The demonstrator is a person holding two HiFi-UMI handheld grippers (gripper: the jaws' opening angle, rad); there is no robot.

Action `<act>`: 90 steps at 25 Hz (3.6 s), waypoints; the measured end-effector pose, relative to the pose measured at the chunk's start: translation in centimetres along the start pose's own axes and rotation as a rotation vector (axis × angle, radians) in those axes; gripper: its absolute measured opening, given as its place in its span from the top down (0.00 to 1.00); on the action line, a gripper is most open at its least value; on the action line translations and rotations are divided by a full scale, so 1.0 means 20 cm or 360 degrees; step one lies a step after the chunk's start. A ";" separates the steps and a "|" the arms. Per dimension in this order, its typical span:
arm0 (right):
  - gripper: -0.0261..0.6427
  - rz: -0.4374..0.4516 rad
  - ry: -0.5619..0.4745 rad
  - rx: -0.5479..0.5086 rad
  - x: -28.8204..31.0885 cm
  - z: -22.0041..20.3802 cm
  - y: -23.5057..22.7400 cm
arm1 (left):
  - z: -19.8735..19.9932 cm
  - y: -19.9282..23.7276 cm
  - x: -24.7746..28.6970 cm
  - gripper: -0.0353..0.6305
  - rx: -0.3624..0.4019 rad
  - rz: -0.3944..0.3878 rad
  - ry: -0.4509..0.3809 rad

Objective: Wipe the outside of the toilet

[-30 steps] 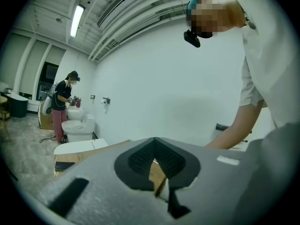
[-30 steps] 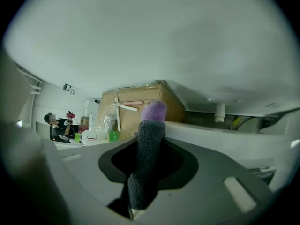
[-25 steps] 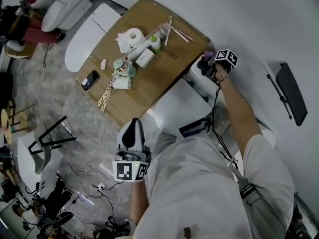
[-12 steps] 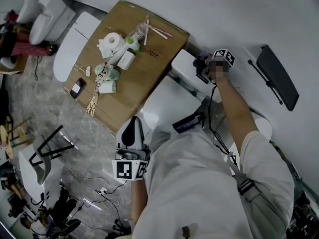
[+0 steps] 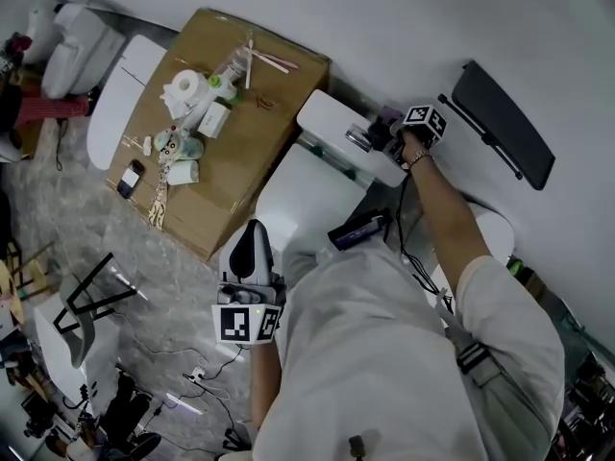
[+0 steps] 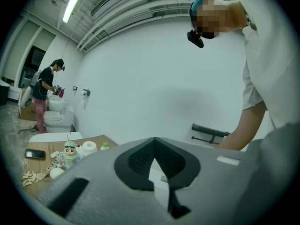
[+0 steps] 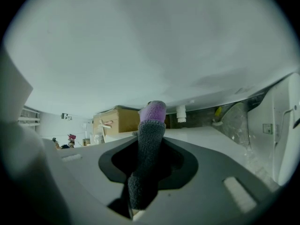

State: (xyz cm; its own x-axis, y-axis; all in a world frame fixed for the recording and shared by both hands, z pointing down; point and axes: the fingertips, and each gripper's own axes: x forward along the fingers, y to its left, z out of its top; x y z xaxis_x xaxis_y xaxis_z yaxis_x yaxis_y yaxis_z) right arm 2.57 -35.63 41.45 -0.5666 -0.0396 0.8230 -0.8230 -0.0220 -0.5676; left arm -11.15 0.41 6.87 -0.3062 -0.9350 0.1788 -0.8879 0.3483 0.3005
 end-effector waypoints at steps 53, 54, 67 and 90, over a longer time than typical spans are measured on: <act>0.80 0.0097 -0.0187 -0.0559 0.48 -0.66 0.71 | -0.01 0.77 -0.60 0.94 0.0013 0.0155 0.0036; 0.80 0.0100 -0.0196 -0.0528 0.48 -0.66 0.70 | -0.01 0.80 -0.59 0.94 0.0015 0.0135 0.0042; 0.80 -0.0015 -0.0235 -0.0485 0.26 -0.72 0.28 | -0.02 0.72 -0.32 0.94 0.0077 -0.0240 0.0046; 0.80 -0.0011 -0.0355 -0.0232 -0.39 -0.53 -0.50 | -0.17 -0.14 0.05 0.94 0.0114 -0.0745 0.0230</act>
State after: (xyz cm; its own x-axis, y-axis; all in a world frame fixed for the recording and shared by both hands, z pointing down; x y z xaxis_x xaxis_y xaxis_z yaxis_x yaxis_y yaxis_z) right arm 14.80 -24.54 40.89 -0.5512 -0.2593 0.7931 -0.8332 0.1206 -0.5397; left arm -7.75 -1.32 9.43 0.1777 -0.9694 0.1696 -0.9416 -0.1174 0.3155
